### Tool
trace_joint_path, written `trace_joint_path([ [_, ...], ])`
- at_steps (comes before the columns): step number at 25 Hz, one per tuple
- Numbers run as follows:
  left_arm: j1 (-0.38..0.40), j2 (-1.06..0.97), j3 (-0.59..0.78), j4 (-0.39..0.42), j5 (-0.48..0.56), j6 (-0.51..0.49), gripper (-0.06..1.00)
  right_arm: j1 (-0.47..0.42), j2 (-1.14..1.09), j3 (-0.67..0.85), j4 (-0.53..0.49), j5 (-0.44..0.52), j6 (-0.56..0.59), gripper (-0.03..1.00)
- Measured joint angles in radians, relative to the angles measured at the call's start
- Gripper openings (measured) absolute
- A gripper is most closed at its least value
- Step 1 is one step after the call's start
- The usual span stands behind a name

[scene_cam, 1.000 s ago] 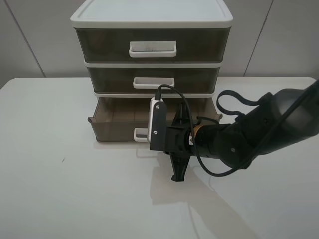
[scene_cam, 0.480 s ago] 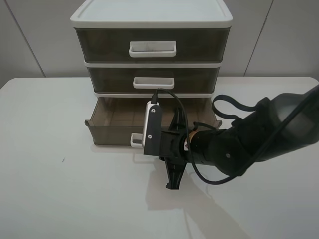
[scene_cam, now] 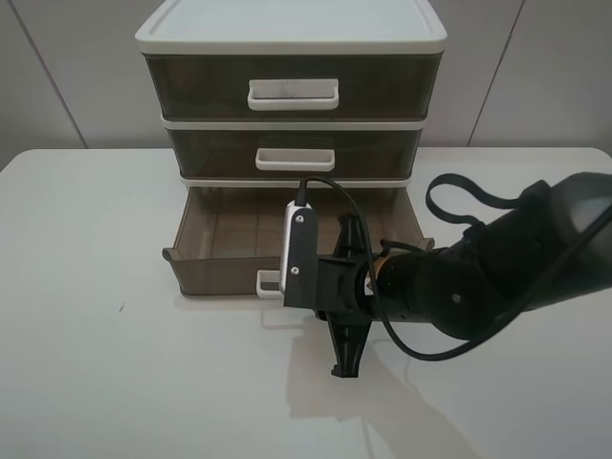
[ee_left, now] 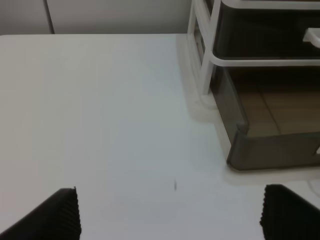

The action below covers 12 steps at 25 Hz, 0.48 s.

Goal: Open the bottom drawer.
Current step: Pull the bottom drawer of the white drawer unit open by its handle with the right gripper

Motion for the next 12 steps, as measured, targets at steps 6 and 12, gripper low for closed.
trace_joint_path([
  [6,0.000,0.000,0.000,0.000,0.000,0.000,0.74,0.006,-0.002,0.000,0.003,0.008,0.000,0.10],
  [12,0.000,0.000,0.000,0.000,0.000,0.000,0.74,0.006,-0.002,0.000,0.007,0.014,0.003,0.33],
])
